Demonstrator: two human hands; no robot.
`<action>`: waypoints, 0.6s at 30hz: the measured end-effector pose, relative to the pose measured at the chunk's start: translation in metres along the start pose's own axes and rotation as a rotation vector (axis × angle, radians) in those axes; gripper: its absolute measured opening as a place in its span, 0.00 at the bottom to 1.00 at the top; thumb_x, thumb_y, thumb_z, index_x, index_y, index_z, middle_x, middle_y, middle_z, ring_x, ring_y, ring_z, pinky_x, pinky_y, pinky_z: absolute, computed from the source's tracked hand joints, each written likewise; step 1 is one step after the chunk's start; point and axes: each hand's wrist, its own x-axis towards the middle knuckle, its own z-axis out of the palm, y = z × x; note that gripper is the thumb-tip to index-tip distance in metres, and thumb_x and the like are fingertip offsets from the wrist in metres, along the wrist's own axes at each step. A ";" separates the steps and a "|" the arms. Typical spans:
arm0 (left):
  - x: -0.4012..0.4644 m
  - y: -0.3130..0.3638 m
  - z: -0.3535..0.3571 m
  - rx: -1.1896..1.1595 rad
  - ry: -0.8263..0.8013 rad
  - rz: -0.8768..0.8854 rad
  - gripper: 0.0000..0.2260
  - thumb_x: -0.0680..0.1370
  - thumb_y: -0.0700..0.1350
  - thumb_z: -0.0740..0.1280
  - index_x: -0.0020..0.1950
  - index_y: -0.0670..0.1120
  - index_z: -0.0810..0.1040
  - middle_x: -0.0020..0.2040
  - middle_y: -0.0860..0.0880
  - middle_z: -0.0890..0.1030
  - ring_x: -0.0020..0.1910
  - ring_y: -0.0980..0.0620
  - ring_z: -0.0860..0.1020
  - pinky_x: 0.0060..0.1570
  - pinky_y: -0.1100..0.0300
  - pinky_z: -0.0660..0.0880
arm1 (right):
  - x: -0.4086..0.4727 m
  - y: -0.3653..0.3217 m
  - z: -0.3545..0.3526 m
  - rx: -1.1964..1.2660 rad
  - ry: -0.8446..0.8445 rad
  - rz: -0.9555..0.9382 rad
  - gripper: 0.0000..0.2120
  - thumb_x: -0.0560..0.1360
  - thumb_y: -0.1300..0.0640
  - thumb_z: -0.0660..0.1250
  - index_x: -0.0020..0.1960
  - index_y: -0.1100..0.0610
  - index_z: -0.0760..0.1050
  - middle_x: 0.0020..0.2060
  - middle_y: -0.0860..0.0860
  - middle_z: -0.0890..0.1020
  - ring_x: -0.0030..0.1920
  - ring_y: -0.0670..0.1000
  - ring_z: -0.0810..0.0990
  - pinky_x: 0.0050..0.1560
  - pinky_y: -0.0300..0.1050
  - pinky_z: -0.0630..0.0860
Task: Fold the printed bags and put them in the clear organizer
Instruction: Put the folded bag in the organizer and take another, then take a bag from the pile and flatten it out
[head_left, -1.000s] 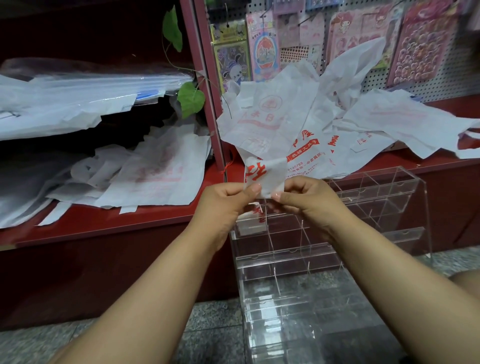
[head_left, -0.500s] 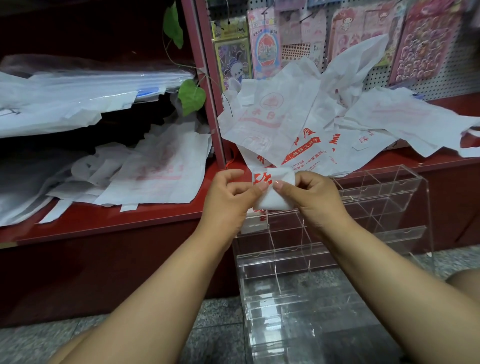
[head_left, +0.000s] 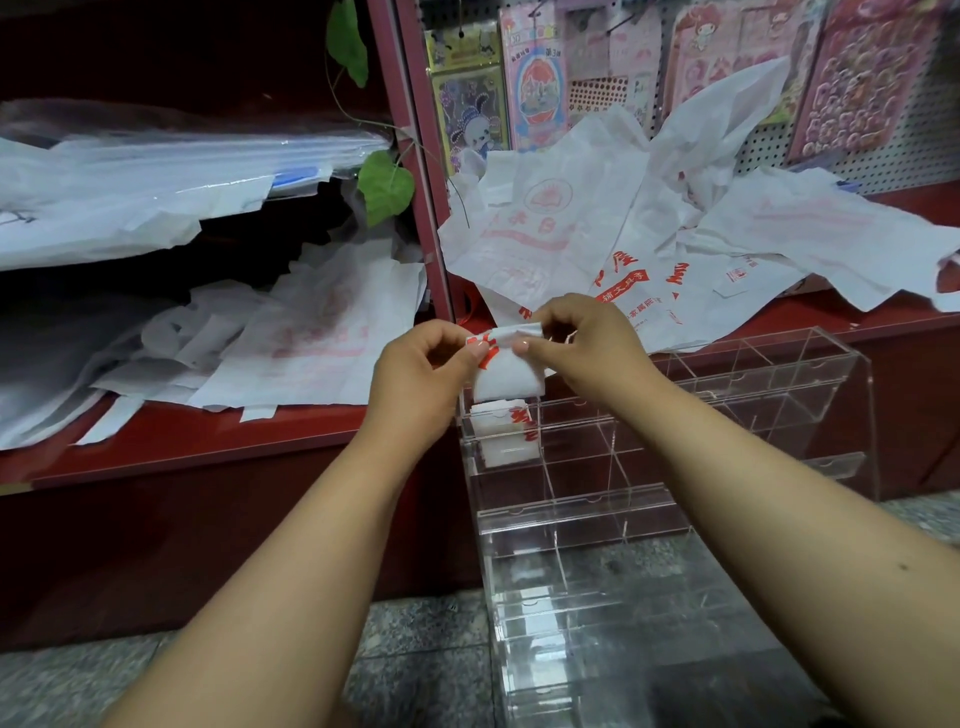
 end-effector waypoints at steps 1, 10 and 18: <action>0.002 -0.006 0.000 0.060 0.009 0.003 0.05 0.76 0.44 0.71 0.40 0.47 0.82 0.37 0.49 0.81 0.33 0.62 0.74 0.37 0.70 0.69 | 0.003 0.002 0.003 -0.058 -0.001 -0.029 0.06 0.71 0.55 0.73 0.40 0.55 0.77 0.34 0.45 0.75 0.35 0.42 0.71 0.35 0.32 0.64; 0.018 -0.037 0.013 0.277 0.010 -0.051 0.06 0.76 0.44 0.70 0.40 0.51 0.81 0.35 0.54 0.80 0.35 0.57 0.75 0.35 0.64 0.68 | 0.020 0.026 0.021 -0.345 -0.148 -0.102 0.03 0.75 0.55 0.67 0.42 0.51 0.76 0.33 0.45 0.74 0.36 0.47 0.71 0.34 0.41 0.62; 0.028 -0.056 0.018 0.399 -0.100 -0.117 0.05 0.75 0.46 0.72 0.40 0.48 0.82 0.31 0.54 0.75 0.32 0.56 0.71 0.33 0.60 0.64 | 0.030 0.040 0.028 -0.506 -0.285 -0.162 0.08 0.77 0.54 0.65 0.48 0.57 0.81 0.42 0.52 0.80 0.44 0.53 0.75 0.43 0.46 0.70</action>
